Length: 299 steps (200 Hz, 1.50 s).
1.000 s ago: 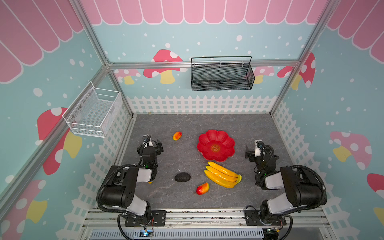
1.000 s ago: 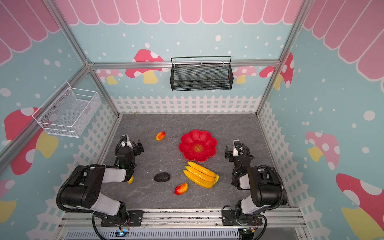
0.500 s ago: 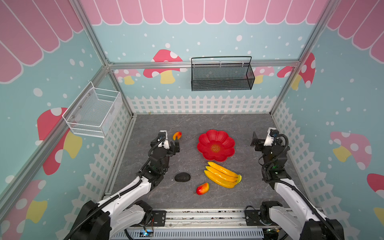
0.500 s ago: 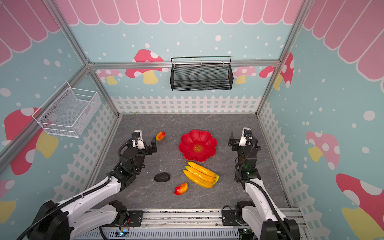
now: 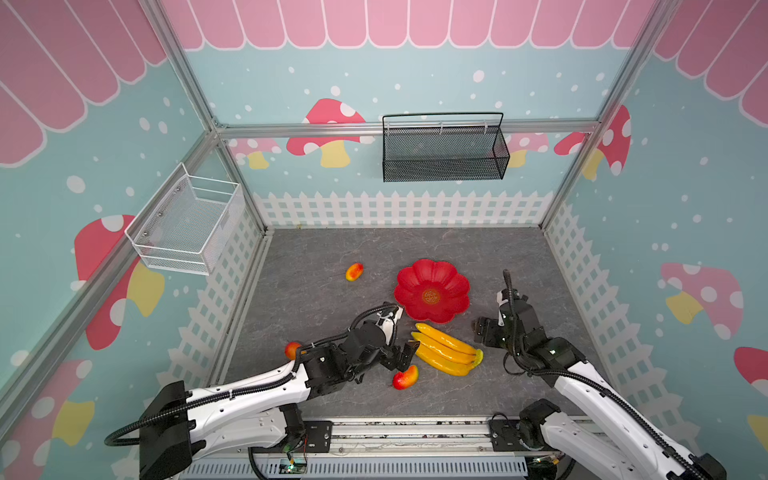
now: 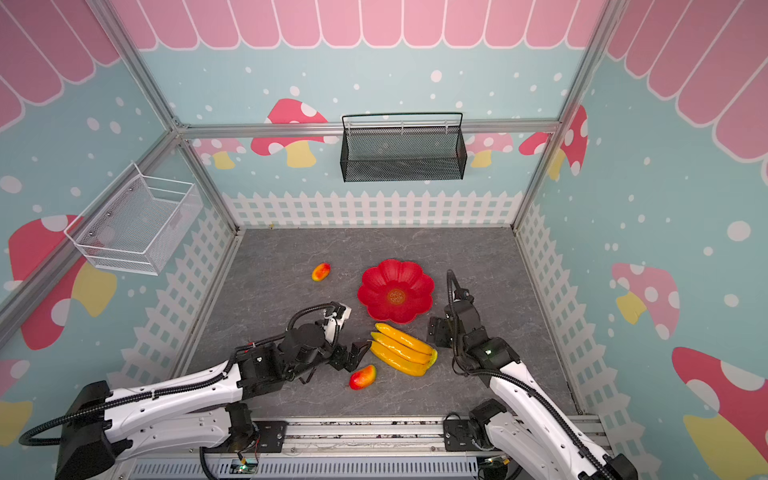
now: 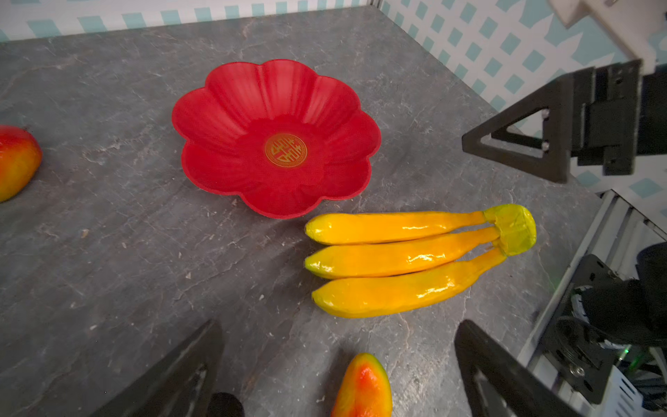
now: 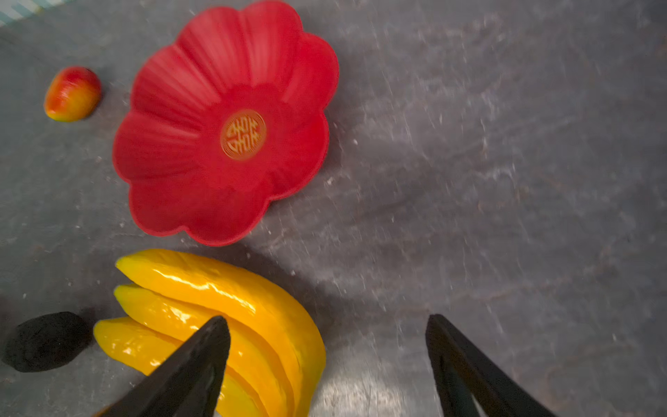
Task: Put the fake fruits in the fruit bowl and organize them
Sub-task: 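Grasp the banana stem with the right gripper while the left reaches toward the avocado, then lift the bananas with the right gripper and lower them into the red bowl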
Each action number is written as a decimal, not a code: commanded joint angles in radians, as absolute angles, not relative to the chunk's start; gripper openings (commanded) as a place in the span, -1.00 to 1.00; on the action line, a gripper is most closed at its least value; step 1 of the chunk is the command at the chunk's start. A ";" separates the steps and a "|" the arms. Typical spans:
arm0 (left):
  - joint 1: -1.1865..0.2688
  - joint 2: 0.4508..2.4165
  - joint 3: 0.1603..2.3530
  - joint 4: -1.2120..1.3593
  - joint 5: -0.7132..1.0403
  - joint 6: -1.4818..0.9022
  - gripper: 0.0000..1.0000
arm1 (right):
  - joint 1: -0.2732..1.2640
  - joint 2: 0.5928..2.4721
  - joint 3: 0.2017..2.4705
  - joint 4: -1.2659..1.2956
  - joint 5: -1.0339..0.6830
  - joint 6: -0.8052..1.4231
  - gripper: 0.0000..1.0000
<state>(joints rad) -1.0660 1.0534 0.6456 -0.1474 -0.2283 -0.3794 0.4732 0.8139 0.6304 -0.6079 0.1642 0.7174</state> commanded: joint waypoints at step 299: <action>-1.128 0.899 0.585 -0.208 -0.494 -0.419 1.00 | 0.634 0.813 0.836 -0.920 0.098 0.878 -1.00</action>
